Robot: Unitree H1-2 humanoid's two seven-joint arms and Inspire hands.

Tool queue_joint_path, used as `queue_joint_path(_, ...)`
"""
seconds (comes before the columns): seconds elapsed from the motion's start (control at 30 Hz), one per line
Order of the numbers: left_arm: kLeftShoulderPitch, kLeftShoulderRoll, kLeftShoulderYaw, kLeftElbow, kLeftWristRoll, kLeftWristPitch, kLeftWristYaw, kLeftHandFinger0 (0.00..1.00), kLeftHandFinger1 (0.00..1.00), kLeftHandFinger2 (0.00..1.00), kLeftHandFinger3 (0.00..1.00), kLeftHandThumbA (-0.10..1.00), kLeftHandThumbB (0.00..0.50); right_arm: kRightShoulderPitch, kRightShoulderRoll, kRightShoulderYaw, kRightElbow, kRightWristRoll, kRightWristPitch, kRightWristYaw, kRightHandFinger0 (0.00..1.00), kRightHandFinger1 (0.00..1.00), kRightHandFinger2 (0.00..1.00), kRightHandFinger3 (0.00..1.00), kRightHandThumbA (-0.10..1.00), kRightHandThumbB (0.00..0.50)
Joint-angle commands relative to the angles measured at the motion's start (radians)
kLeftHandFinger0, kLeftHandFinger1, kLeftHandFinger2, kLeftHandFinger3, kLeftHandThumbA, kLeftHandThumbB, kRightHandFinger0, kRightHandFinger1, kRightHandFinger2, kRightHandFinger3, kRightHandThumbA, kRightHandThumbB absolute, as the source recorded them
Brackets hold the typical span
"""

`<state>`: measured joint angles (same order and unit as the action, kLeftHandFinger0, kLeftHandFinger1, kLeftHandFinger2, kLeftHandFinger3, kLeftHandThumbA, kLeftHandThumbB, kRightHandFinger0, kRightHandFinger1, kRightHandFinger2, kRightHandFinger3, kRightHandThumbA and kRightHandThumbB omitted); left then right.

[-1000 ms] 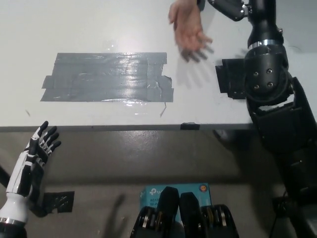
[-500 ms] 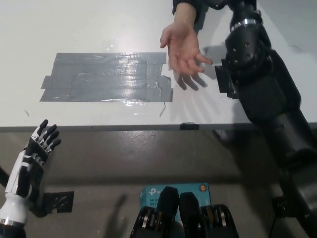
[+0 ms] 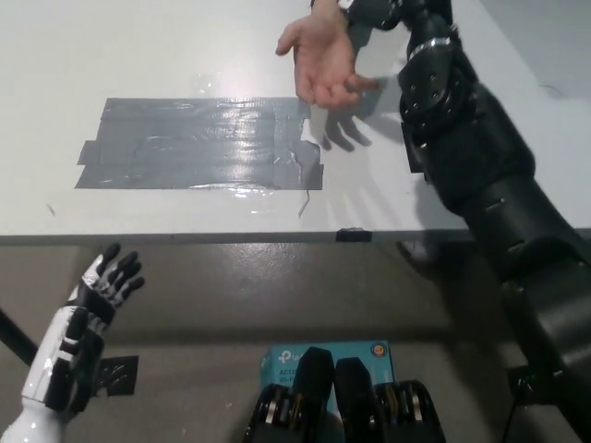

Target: A rubick's cube is kept in the black marked spot on the table and the robot uses its right arm to pick it up and hands it to a person

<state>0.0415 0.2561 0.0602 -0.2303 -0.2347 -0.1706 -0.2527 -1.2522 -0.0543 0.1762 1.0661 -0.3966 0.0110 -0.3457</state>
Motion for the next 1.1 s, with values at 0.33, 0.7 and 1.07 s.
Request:
queue_joint_path(0.33, 0.015, -0.011, -0.049, -0.114, -0.012, 0.026, -0.016, 1.00, 1.00, 1.00, 1.00, 0.96, 0.227, -0.102, 0.037, 0.014, 0.216, 0.011, -0.117, -0.054, 0.00, 0.38, 0.82, 0.85, -0.10, 0.239)
queue_joint_path(0.7, 0.019, -0.006, -0.057, -0.105, -0.013, 0.016, -0.018, 1.00, 1.00, 1.00, 1.00, 0.96, 0.224, -0.156, 0.049, 0.053, 0.287, -0.001, -0.097, -0.048, 0.01, 0.48, 0.91, 0.82, -0.10, 0.203)
queue_joint_path(1.07, 0.013, -0.001, -0.067, -0.111, -0.012, 0.025, -0.024, 1.00, 1.00, 1.00, 1.00, 0.95, 0.221, -0.195, 0.047, 0.067, 0.308, 0.011, -0.092, -0.002, 0.17, 0.58, 0.92, 0.94, -0.10, 0.261)
